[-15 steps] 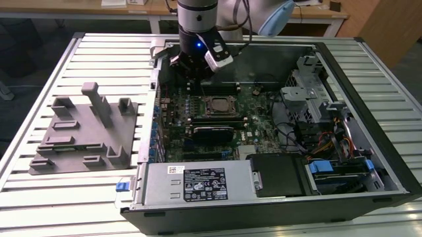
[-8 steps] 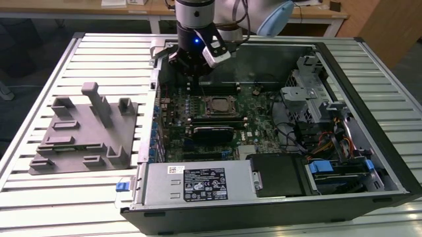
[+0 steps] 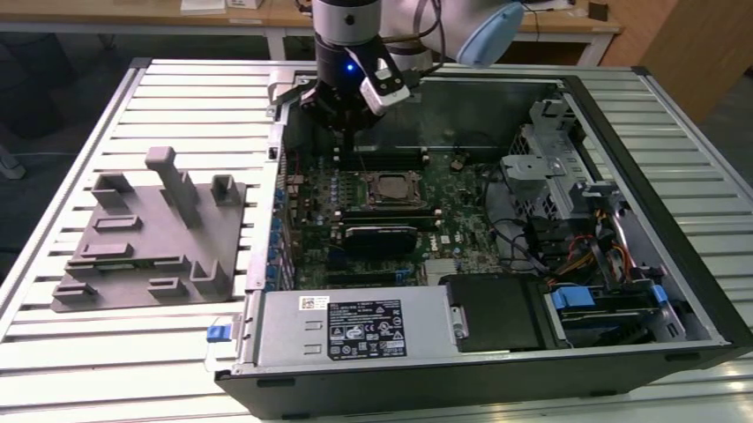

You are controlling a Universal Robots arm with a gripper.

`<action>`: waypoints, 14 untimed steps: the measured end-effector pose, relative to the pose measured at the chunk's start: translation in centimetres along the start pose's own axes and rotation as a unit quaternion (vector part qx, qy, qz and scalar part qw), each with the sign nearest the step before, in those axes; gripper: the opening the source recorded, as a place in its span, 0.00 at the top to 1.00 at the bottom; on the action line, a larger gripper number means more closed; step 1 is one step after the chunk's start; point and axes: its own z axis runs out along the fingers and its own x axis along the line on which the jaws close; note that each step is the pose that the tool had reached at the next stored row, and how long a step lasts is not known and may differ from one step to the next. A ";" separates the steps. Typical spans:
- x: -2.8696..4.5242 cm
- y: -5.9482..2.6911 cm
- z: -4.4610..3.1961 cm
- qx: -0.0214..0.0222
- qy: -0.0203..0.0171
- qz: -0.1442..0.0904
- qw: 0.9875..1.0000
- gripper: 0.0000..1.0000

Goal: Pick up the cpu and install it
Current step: 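Install the first cpu locking lever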

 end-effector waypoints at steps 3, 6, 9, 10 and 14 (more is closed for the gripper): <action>-0.02 0.00 0.01 0.000 0.000 0.000 1.000 0.89; -0.37 -0.01 0.01 0.000 0.000 0.000 1.000 0.89; -1.11 -0.05 0.01 -0.001 0.000 0.000 1.000 0.89; -1.42 -0.07 0.01 -0.001 0.000 0.000 1.000 0.89; -2.97 -0.15 0.02 -0.001 0.000 0.000 1.000 0.89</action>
